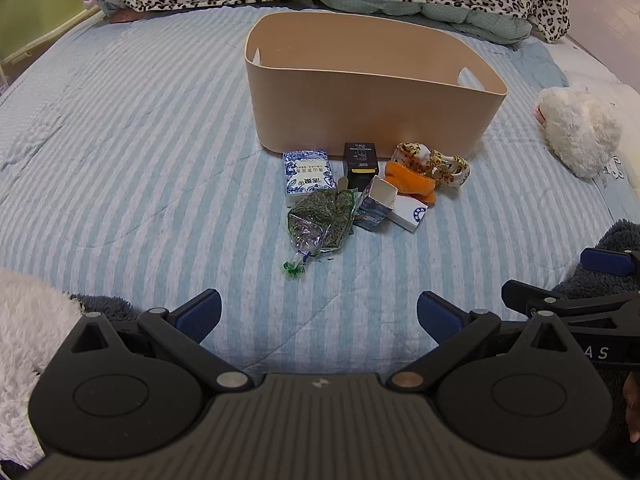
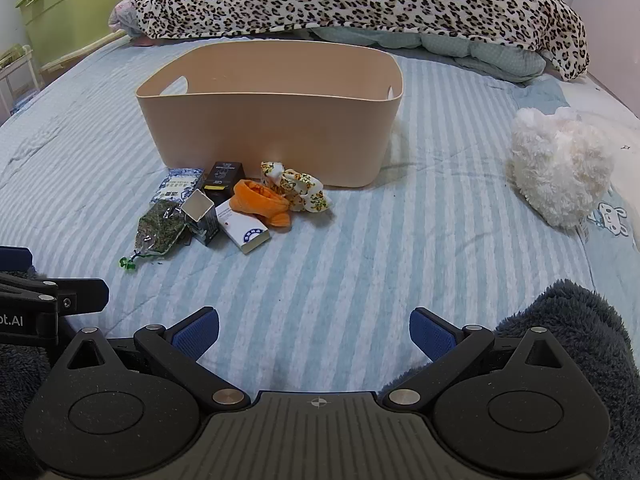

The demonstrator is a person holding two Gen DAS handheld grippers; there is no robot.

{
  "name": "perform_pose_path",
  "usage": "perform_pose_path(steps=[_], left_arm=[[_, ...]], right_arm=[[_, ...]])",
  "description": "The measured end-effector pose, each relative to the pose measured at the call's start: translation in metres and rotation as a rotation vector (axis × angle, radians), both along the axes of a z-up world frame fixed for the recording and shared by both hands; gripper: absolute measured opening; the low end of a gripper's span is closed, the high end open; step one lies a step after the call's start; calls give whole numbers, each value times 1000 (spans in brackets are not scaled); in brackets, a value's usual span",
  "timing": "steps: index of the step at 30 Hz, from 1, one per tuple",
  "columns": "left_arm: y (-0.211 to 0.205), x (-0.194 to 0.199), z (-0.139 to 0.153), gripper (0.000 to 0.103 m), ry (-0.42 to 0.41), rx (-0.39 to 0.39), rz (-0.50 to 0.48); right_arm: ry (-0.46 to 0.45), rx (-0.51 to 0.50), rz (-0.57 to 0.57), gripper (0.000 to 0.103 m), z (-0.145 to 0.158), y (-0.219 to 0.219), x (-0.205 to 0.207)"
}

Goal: Organize objects
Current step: 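Move both tools toward the pile of items in front of the basket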

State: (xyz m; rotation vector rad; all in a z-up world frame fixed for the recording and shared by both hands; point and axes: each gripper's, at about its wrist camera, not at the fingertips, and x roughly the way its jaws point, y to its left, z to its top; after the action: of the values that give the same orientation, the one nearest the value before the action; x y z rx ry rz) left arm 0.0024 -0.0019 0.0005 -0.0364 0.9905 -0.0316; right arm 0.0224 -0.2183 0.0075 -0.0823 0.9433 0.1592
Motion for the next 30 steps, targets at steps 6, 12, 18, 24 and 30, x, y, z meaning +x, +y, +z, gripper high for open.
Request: perform_pose_path(steps=[6,12,18,24,30], left_arm=[[0,0,0,103,1,1,-1],[-1,1,0,103,5,0,-7],[-2,1,-1,103,10,1,-13],[-2,2,-1,103,10,1,-12],[-2,2,-1,103,10,1,-13]], right_arm=[[0,-2,-1,103,-1,1,0],[1,-3,-2,103,-1,1,0],[1,-5,-4,103,-1,2,0],[3,-6,-6,103,-2,2,0],[4,-7,-8,103,-3,2,1]])
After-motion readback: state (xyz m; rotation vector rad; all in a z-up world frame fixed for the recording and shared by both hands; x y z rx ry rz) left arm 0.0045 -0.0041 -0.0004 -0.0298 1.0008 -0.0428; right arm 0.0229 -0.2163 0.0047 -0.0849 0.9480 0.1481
